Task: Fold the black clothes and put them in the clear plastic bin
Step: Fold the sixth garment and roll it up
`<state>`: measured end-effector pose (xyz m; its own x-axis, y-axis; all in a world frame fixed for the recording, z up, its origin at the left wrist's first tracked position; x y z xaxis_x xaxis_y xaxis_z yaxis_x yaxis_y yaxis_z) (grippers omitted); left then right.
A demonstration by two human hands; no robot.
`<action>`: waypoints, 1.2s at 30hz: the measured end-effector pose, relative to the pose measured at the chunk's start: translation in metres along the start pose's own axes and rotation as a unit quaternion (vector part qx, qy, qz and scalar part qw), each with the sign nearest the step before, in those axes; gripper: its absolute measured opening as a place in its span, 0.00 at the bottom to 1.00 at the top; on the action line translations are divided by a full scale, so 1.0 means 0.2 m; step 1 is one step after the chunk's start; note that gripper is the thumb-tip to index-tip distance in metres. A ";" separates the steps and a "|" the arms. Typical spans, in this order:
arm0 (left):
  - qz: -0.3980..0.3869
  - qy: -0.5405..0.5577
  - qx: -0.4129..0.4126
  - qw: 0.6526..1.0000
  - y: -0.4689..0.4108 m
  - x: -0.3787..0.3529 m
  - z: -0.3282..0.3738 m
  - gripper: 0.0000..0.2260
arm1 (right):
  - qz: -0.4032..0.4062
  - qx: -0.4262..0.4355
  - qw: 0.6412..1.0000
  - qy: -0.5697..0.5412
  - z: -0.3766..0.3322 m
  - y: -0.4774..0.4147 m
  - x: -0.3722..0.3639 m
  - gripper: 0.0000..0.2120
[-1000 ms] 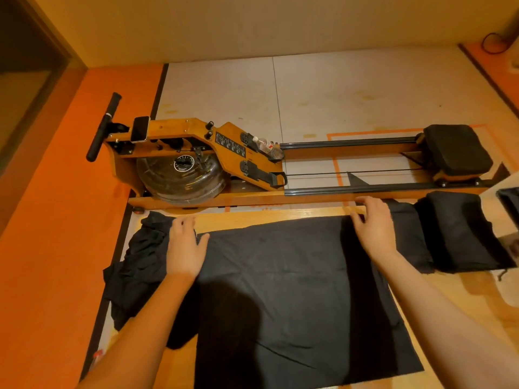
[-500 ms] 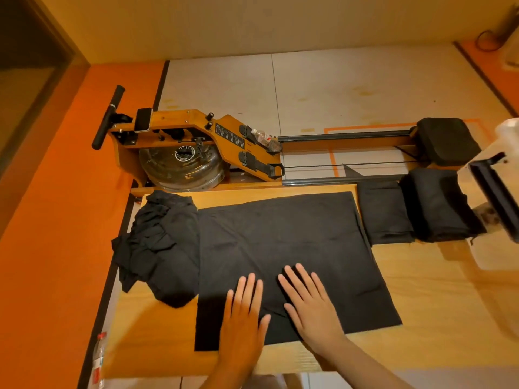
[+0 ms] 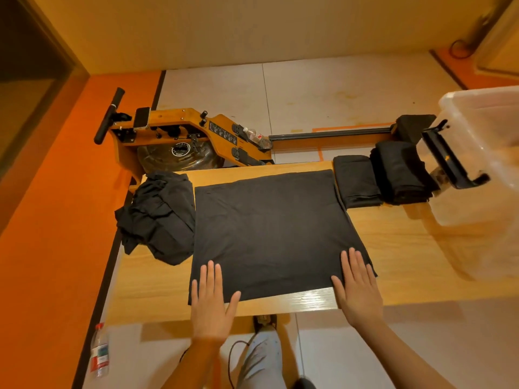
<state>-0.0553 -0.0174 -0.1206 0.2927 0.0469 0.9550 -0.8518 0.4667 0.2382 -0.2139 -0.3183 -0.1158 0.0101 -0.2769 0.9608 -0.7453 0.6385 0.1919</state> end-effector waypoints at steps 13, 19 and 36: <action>0.027 -0.077 -0.128 0.988 0.18 0.03 -0.03 0.54 | -0.007 0.080 0.995 0.058 0.09 0.26 -0.01 0.57; 0.019 -0.104 -0.134 0.985 0.22 -0.02 -0.09 0.57 | 0.069 0.102 0.990 0.072 0.10 0.29 0.05 0.47; -0.109 0.121 -0.091 0.982 0.20 0.41 -0.09 0.14 | 0.009 0.046 0.994 -0.095 0.14 0.23 0.46 0.17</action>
<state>-0.0570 0.0207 -0.0355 0.5737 0.1267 0.8092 -0.6716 0.6383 0.3762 -0.2664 -0.3346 -0.0241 -0.1241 -0.4025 0.9070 -0.8026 0.5782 0.1467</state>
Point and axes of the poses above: each hand's wrist, its own y-axis away from the middle knuckle, its own x-axis out of the back of the hand, z = x × y, the point moved 8 cm from there along -y, towards the middle knuckle, and after that the axes turned 3 degrees about -x, right-handed, at the moved point
